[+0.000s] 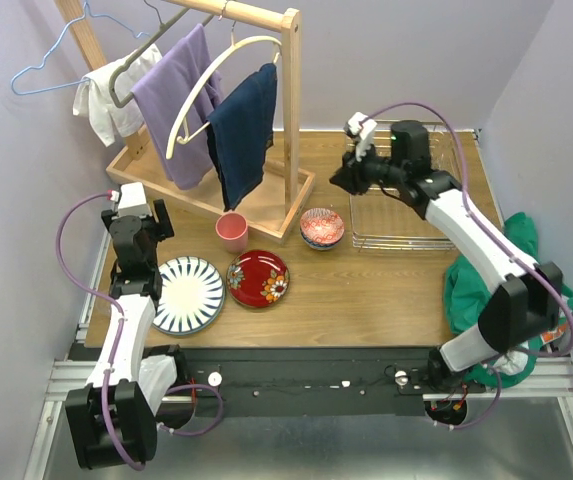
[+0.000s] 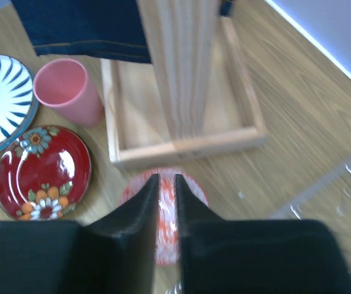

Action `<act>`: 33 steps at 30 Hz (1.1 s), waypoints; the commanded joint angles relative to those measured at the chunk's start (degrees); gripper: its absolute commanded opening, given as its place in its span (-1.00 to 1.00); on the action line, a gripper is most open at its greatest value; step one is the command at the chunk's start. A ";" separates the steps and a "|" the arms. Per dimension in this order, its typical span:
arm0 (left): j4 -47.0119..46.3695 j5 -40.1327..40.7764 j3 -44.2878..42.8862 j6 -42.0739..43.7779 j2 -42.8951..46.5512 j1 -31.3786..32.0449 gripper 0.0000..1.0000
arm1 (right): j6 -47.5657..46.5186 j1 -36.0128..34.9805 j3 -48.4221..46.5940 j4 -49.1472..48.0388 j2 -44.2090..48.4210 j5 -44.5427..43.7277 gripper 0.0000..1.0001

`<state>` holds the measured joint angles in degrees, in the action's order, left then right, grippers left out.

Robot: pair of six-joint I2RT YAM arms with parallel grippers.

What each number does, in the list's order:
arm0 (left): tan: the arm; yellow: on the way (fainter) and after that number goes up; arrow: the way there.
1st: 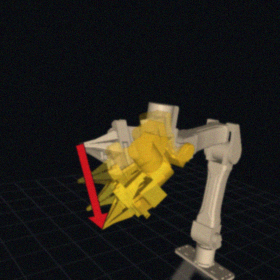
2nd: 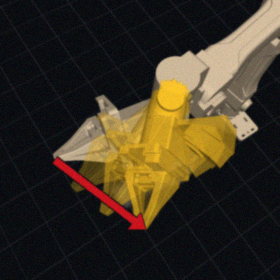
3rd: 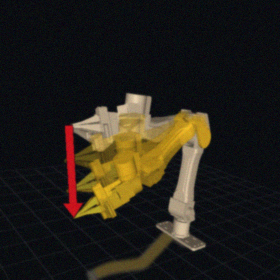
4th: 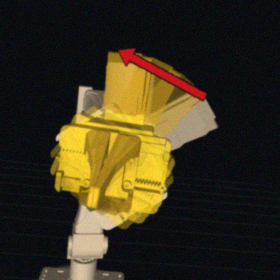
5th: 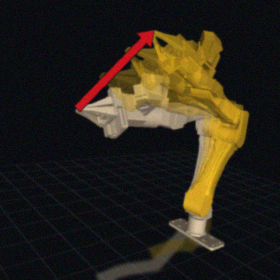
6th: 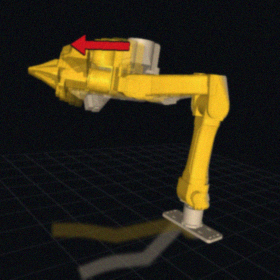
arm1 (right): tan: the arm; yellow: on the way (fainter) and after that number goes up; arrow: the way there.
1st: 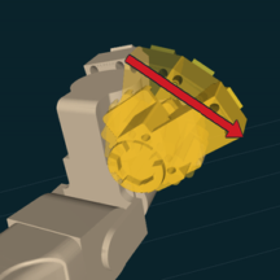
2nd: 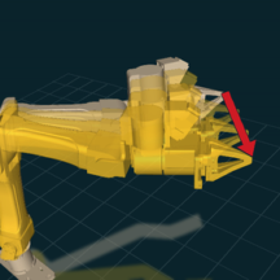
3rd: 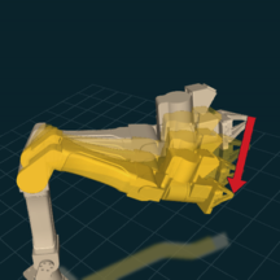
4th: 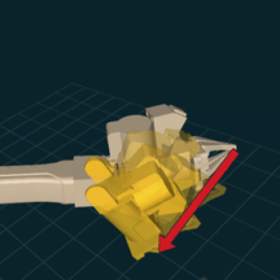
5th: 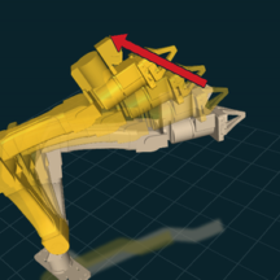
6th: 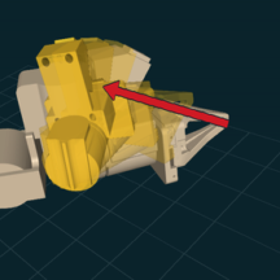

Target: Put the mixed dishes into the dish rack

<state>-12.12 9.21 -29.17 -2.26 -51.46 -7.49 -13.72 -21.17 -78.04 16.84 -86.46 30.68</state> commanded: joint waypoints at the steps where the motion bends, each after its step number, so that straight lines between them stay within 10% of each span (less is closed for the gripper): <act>1: 2.36 -0.16 0.34 -1.17 0.22 -0.78 0.60 | 5.62 -5.10 -3.00 -13.03 -7.49 3.78 -0.83; 4: 3.33 1.76 0.43 -1.95 0.31 -0.78 0.47 | 5.11 -8.18 -3.69 -16.31 -10.66 4.30 -0.99; 11: 3.07 0.46 1.83 -1.60 -0.39 -0.78 -0.82 | 4.84 -13.01 -8.97 -19.65 -17.34 0.82 -0.99; 14: 2.63 -0.77 2.62 -3.53 -0.74 -0.86 -1.00 | 0.98 -13.20 -10.02 -20.79 -19.10 -6.29 -0.99; 26: 8.77 -26.59 -8.78 6.82 -19.07 -1.21 -1.00 | -9.93 -9.69 -27.06 -22.03 -35.52 -19.51 -0.99; 33: 9.46 -36.19 -20.63 22.28 -30.88 -1.39 -0.58 | -10.98 -7.05 -42.18 -21.32 -46.86 -20.04 -0.99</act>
<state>-4.62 -17.04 -43.20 7.99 -77.41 -8.32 -22.35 -31.33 -111.94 -3.22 -127.79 14.83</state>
